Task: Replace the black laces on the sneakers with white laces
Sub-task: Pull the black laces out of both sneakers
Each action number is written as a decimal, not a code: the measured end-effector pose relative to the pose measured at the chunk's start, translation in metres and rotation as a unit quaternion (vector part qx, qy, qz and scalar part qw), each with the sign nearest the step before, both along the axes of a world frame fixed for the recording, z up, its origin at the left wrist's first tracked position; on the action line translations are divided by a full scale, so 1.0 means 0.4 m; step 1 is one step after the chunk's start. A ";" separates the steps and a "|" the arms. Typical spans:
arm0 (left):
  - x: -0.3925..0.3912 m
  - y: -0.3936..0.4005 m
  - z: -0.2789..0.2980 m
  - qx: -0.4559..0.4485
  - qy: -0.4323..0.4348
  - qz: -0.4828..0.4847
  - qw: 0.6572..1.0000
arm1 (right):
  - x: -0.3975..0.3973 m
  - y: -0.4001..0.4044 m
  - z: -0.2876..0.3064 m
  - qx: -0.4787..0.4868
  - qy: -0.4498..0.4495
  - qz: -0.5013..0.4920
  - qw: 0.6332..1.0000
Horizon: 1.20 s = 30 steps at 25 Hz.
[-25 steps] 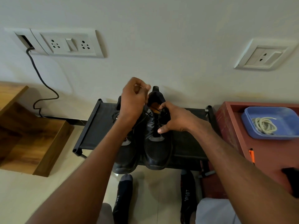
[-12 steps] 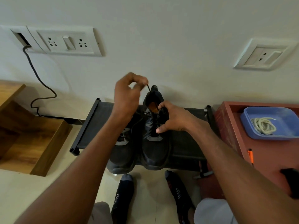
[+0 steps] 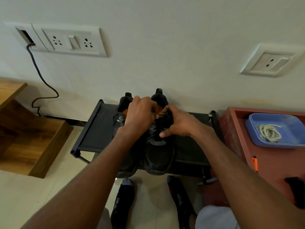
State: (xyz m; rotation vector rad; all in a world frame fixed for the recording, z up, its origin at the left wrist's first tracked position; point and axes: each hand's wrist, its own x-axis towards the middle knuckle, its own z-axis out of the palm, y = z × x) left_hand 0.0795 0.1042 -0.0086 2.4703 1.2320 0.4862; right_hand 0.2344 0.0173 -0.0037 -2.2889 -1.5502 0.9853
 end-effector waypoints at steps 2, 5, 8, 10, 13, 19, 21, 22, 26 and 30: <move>0.002 -0.008 0.006 -0.095 -0.091 0.063 0.989 | 0.002 0.001 0.000 -0.005 -0.003 -0.002 1.000; -0.015 0.008 0.043 -0.241 -0.281 0.190 0.909 | 0.009 0.003 -0.003 -0.009 0.012 -0.010 1.000; -0.058 0.037 0.087 -0.243 -0.329 0.286 0.867 | 0.007 0.008 -0.008 -0.005 0.041 -0.004 0.999; -0.082 0.044 0.091 -0.152 -0.154 0.316 0.924 | 0.005 0.016 -0.004 0.010 0.032 0.019 0.999; -0.090 0.019 0.066 -0.022 0.115 0.296 0.948 | -0.022 0.023 0.011 0.103 -0.007 0.040 0.994; -0.056 0.021 0.045 -0.067 0.088 0.008 0.994 | -0.058 0.030 -0.015 0.176 -0.062 -0.015 0.982; -0.047 0.008 0.030 -0.099 0.142 -0.059 0.983 | -0.065 0.029 -0.008 0.181 -0.063 -0.020 0.981; -0.045 0.002 0.022 -0.100 0.164 -0.063 0.979 | -0.068 0.028 -0.002 0.186 -0.063 -0.032 0.980; -0.045 -0.001 0.012 -0.097 0.159 -0.040 0.982 | -0.036 0.029 0.026 0.179 -0.037 -0.166 0.969; -0.048 0.002 0.005 -0.099 0.151 -0.045 0.983 | -0.043 0.026 0.008 0.222 -0.098 -0.078 0.967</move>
